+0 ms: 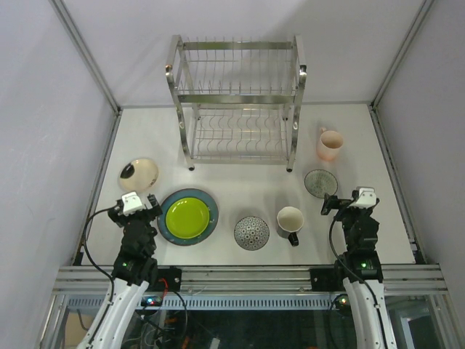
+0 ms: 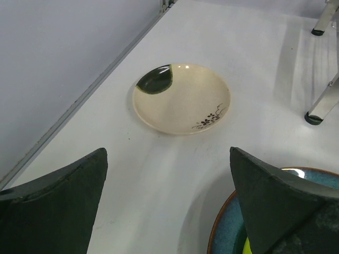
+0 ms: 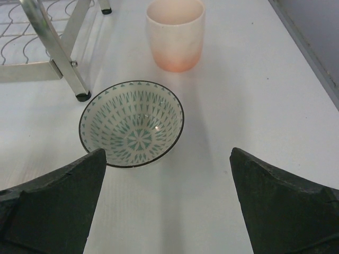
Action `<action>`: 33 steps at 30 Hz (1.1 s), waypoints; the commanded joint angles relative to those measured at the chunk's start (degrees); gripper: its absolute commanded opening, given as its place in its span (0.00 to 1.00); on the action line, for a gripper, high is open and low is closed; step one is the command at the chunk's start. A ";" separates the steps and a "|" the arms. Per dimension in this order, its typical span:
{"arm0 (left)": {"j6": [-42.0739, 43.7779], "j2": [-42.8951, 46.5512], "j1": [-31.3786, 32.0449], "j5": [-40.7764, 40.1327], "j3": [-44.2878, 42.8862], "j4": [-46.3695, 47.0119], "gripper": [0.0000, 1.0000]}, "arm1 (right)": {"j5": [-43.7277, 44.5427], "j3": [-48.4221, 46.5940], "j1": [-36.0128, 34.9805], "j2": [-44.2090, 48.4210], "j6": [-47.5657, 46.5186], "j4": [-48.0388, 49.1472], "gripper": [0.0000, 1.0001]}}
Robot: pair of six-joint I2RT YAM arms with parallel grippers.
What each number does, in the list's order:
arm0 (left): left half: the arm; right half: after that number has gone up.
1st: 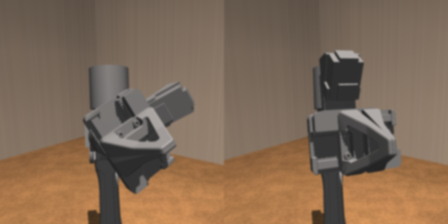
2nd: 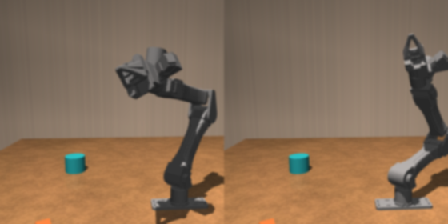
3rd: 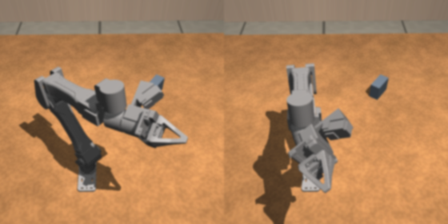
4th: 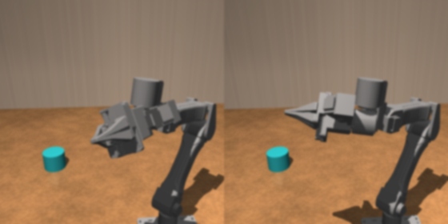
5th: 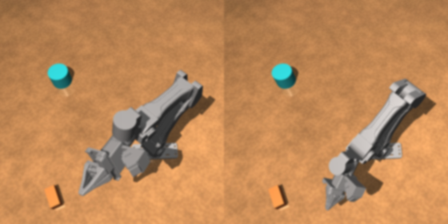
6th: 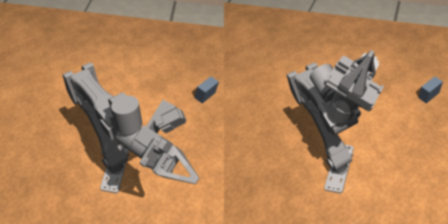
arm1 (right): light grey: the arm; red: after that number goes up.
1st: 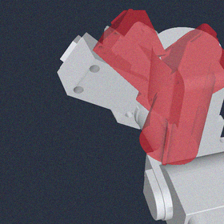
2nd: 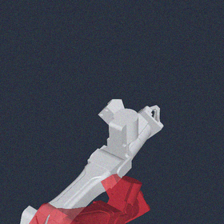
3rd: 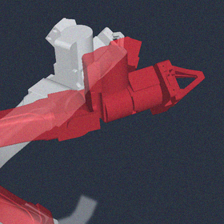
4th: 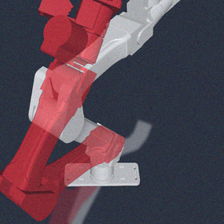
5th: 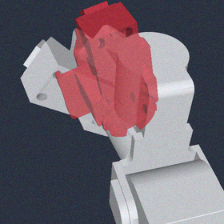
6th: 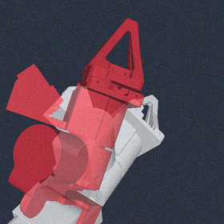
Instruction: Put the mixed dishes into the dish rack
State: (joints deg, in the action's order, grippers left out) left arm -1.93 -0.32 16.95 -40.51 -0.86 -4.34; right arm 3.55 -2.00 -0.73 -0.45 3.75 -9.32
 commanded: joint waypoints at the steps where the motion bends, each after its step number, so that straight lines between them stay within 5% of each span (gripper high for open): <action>1: 1.34 3.87 -0.40 3.00 -4.60 -3.72 1.00 | -1.75 -5.97 -0.10 -0.37 -1.09 -5.22 1.00; 8: -6.39 -2.41 -0.41 5.57 -15.51 -4.61 1.00 | -1.98 -14.93 -0.38 -1.69 3.30 -5.13 1.00; 13: -2.87 -7.48 -0.37 14.82 -24.21 -3.09 1.00 | 3.52 -19.79 -0.33 -6.37 18.55 -4.03 1.00; 19: -2.91 -15.61 -0.36 22.13 -39.09 -14.27 1.00 | -8.02 -27.36 0.08 -10.46 14.28 -5.21 1.00; 25: -12.49 -20.55 -0.38 15.10 -47.44 -23.12 1.00 | -17.59 -33.43 0.14 -16.69 13.36 -5.28 1.00; 33: -11.35 -31.37 -0.36 21.12 -56.48 -30.57 1.00 | -33.26 -36.84 0.81 -30.95 15.75 -1.13 0.97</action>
State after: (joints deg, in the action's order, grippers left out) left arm -12.99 -28.93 16.88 -22.52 -53.80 -31.03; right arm -18.31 -36.73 -0.45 -25.41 18.44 -14.55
